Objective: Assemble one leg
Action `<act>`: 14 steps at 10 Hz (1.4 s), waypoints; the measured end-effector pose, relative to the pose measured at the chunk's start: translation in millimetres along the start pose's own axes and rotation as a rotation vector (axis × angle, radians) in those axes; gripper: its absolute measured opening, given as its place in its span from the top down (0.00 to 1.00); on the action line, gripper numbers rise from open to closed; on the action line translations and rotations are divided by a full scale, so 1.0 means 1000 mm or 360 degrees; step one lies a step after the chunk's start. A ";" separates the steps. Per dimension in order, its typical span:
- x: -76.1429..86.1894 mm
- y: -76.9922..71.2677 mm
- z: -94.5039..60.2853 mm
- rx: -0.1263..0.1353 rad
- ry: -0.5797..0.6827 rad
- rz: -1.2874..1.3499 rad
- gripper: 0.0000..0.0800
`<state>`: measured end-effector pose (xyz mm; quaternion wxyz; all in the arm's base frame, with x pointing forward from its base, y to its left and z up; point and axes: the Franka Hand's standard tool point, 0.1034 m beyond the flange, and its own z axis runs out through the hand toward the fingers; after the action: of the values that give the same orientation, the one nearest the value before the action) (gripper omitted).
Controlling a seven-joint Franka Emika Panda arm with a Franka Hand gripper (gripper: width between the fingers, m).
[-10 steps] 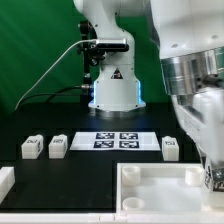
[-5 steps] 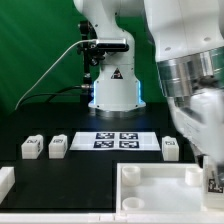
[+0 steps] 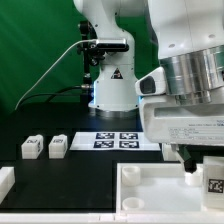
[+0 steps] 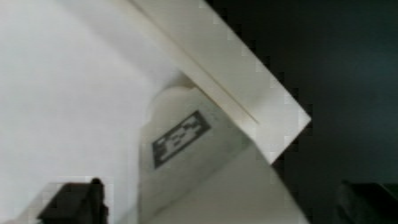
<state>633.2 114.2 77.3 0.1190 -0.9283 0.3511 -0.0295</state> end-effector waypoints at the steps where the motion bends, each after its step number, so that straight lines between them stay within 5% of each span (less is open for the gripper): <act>1: -0.011 -0.003 0.002 -0.0166 -0.0109 -0.0603 0.19; 2: -0.011 -0.010 0.003 -0.0225 -0.0171 -0.0734 0.19; 3: -0.005 -0.012 0.004 -0.0193 -0.0128 -0.0681 0.19; 4: -0.007 -0.010 0.005 -0.0197 -0.0131 -0.0656 0.30; 5: -0.007 -0.011 0.005 -0.0201 -0.0123 -0.0509 0.30; 6: -0.007 -0.008 0.005 -0.0216 -0.0116 -0.0349 0.53; 7: -0.005 -0.006 0.006 -0.0227 -0.0106 -0.0198 0.61; 14: 0.000 -0.002 0.006 -0.0186 -0.0073 0.1456 0.63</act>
Offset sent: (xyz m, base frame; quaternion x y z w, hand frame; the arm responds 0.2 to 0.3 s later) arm 0.0000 0.0000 0.0000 0.0000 0.0000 0.0000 1.0000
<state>634.9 116.9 71.7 0.0751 -0.6834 0.7231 0.0665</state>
